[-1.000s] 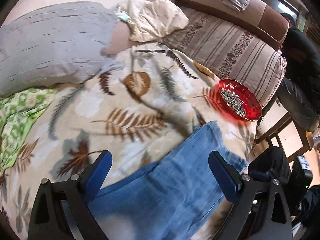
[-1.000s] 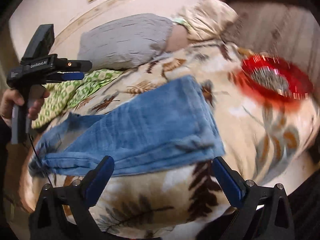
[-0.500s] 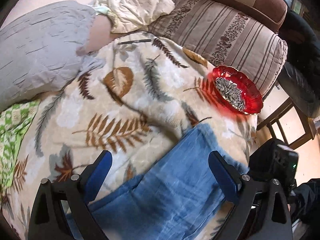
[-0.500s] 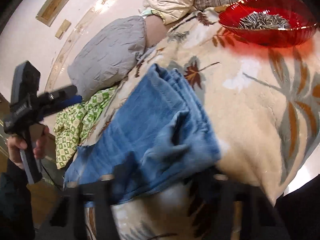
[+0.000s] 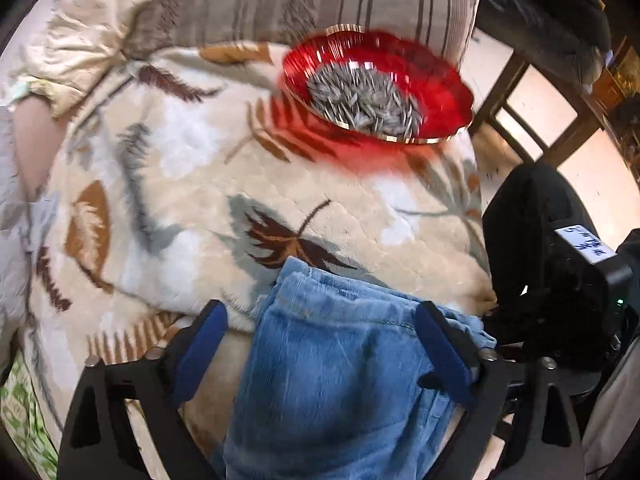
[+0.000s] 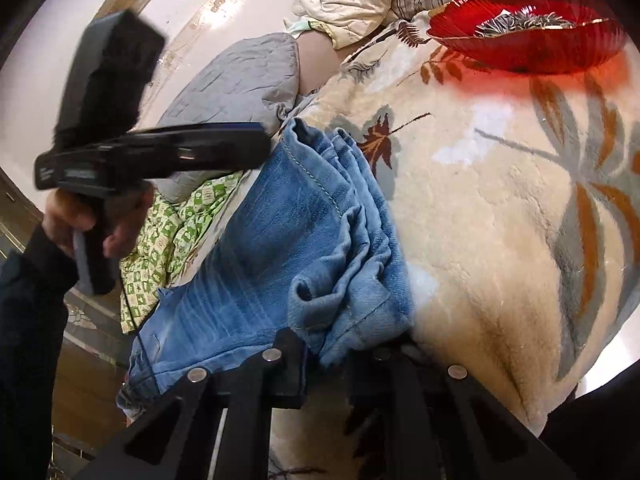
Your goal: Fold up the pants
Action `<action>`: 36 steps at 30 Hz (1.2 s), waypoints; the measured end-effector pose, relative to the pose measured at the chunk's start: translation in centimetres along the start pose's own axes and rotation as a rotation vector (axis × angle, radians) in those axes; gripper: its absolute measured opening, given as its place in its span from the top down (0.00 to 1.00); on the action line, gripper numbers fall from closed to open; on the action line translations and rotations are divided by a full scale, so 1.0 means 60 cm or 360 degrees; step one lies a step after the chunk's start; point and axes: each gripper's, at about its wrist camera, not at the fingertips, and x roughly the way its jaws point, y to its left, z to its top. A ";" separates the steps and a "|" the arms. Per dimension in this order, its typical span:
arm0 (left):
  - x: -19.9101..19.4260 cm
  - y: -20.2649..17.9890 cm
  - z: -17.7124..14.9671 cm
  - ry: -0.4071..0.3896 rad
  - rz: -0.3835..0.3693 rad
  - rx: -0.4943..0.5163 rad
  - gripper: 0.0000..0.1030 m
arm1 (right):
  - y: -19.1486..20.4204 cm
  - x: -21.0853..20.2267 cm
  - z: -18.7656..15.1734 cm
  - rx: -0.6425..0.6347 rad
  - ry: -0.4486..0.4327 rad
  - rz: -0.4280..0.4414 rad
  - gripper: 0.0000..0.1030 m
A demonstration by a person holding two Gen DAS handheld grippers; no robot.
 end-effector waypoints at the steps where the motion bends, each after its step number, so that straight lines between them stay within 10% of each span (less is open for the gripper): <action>1: 0.013 0.007 0.007 0.0043 -0.0032 -0.0024 0.24 | -0.002 0.000 0.000 0.0007 0.0002 0.0009 0.86; 10: 0.071 0.035 0.035 0.0182 -0.0167 -0.0206 0.37 | -0.011 0.004 0.005 0.0035 0.0017 0.0038 0.87; 14: 0.091 0.045 0.038 0.0255 -0.0115 -0.0291 0.72 | -0.016 0.004 0.007 0.0043 0.0022 0.0039 0.88; 20: 0.062 0.046 0.024 0.0186 -0.0076 -0.0350 0.84 | -0.008 0.001 0.011 0.0016 0.0017 0.0009 0.87; 28: -0.076 0.017 -0.023 -0.0195 -0.0090 -0.0402 0.87 | 0.069 -0.036 0.010 -0.0286 -0.0140 -0.0101 0.88; 36: -0.202 0.063 -0.175 -0.0650 -0.0174 -0.0608 0.87 | 0.232 -0.063 -0.045 -0.1011 -0.0477 -0.0342 0.88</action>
